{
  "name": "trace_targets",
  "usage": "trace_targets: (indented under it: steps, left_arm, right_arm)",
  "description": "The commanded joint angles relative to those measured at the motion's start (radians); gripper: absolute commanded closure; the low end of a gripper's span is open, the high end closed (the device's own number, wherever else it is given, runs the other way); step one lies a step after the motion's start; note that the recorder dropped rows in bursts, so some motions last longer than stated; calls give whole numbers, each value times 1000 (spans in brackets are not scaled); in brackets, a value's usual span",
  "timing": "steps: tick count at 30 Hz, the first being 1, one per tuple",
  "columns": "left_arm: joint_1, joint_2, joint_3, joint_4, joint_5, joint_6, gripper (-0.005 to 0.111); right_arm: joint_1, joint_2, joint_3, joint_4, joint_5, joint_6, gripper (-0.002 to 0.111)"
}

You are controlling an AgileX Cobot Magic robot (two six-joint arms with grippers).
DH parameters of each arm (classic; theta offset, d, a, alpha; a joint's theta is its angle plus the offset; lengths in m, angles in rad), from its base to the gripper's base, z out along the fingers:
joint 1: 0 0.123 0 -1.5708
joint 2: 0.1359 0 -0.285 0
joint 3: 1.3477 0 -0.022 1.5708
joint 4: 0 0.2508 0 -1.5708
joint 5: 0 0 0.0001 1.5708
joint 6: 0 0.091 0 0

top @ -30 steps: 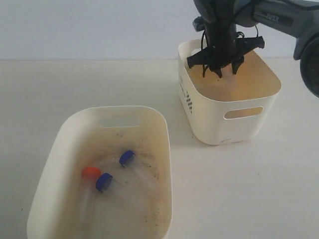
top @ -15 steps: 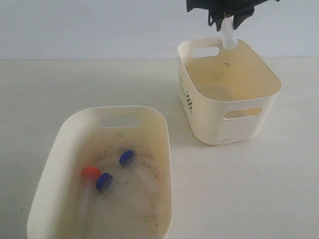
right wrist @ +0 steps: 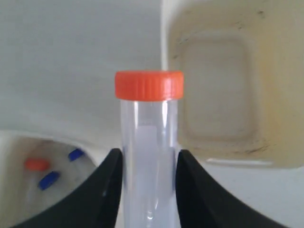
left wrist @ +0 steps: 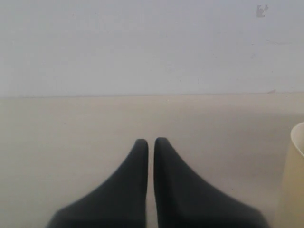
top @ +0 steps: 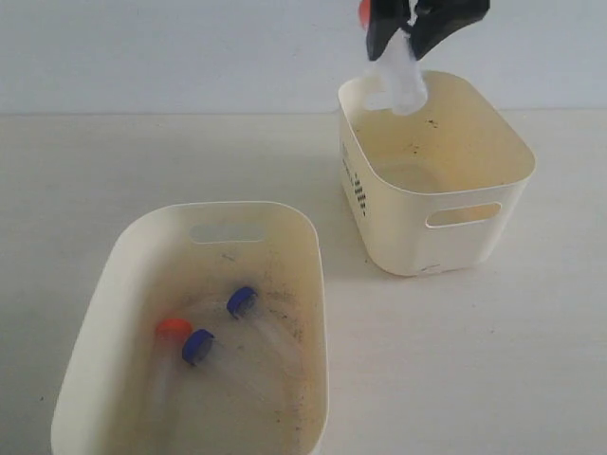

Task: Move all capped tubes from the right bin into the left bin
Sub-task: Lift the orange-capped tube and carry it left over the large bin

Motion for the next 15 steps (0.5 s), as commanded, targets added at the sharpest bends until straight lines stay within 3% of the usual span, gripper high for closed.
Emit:
trace_targets:
  steps: [1,8,15]
  left_arm:
    - [-7,4,-4,-3,-9,-4,103]
    - [-7,4,-4,-3,-9,-4,103]
    - [-7,4,-4,-3,-9,-4,103]
  right_arm:
    - [142,-101,143,37,-82,79,108]
    - [382,-131,310,32,-198,186,108]
    - [435,-129,499,32,-390,275,108]
